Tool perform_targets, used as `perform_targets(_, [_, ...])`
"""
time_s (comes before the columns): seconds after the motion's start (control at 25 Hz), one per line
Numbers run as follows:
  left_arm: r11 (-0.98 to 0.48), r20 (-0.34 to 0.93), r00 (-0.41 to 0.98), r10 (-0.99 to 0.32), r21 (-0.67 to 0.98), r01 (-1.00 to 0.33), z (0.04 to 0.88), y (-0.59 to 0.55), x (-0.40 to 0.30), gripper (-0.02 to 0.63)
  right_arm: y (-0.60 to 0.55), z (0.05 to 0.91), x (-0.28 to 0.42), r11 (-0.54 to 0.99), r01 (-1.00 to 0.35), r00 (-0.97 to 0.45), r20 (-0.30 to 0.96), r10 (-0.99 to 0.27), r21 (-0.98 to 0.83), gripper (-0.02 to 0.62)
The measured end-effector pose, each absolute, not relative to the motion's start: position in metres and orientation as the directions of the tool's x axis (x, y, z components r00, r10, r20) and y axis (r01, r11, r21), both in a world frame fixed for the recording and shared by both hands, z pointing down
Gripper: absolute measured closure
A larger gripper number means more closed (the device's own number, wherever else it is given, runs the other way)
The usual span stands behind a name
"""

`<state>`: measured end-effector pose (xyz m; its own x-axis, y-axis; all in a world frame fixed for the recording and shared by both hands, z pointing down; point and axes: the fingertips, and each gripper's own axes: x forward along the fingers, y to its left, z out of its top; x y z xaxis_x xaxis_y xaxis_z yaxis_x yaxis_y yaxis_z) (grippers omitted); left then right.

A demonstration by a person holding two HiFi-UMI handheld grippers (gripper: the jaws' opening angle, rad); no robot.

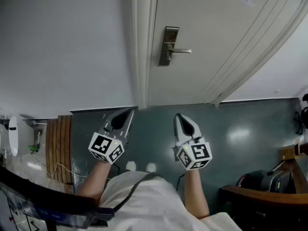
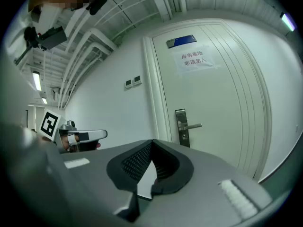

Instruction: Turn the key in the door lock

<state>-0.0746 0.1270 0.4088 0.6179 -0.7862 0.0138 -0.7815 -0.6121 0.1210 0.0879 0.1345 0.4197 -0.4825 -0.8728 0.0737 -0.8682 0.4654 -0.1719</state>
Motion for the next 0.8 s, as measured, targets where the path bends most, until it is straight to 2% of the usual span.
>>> perform_targets(0.8, [-0.556, 0.044, 0.564, -0.824, 0.120, -0.822, 0.422, 0.136, -0.045, 0.600, 0.137, 0.449, 0.132, 0.506, -0.832, -0.536, 0.095, -0.839, -0.227, 0.590])
